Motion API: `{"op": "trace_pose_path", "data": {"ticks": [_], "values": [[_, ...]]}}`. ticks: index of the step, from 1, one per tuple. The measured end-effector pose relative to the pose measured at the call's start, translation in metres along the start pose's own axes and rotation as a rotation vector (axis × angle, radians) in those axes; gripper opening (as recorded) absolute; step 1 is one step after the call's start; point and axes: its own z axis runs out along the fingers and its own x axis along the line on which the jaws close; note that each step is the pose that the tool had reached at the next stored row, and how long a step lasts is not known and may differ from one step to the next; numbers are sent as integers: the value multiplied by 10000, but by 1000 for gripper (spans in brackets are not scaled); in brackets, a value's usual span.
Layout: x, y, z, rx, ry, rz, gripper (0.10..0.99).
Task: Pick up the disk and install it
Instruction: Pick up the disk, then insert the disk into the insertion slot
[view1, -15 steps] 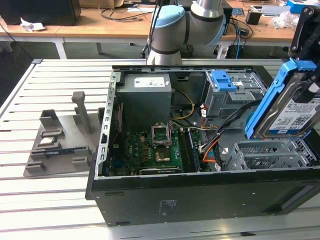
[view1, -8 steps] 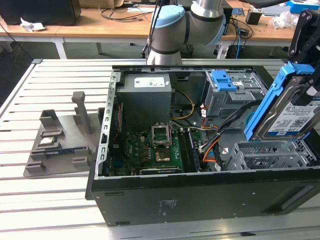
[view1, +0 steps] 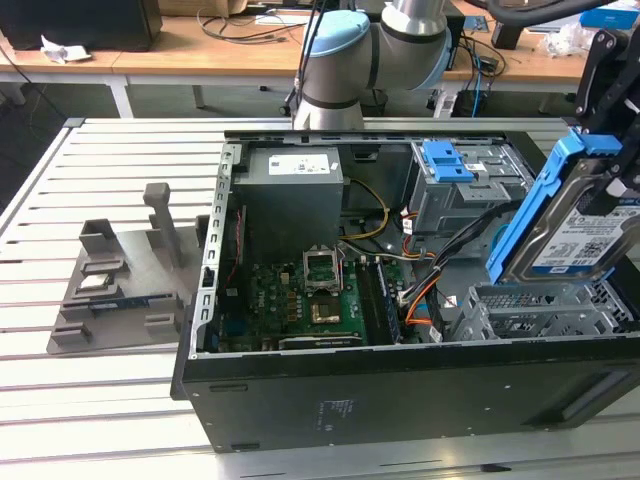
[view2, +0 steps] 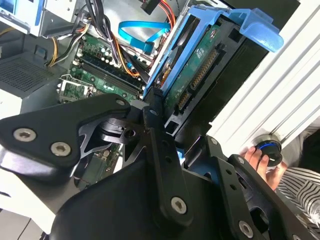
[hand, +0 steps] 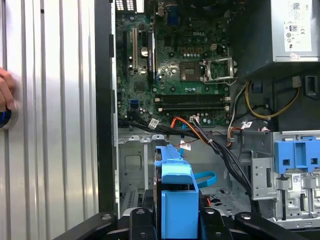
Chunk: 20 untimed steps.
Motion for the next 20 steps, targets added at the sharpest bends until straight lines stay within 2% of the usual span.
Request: {"op": "trace_pose_path", "data": {"ticks": [9, 20], "values": [[76, 13, 114, 0, -2, -2, 365], [76, 25, 123, -1, 29, -39, 365]]}}
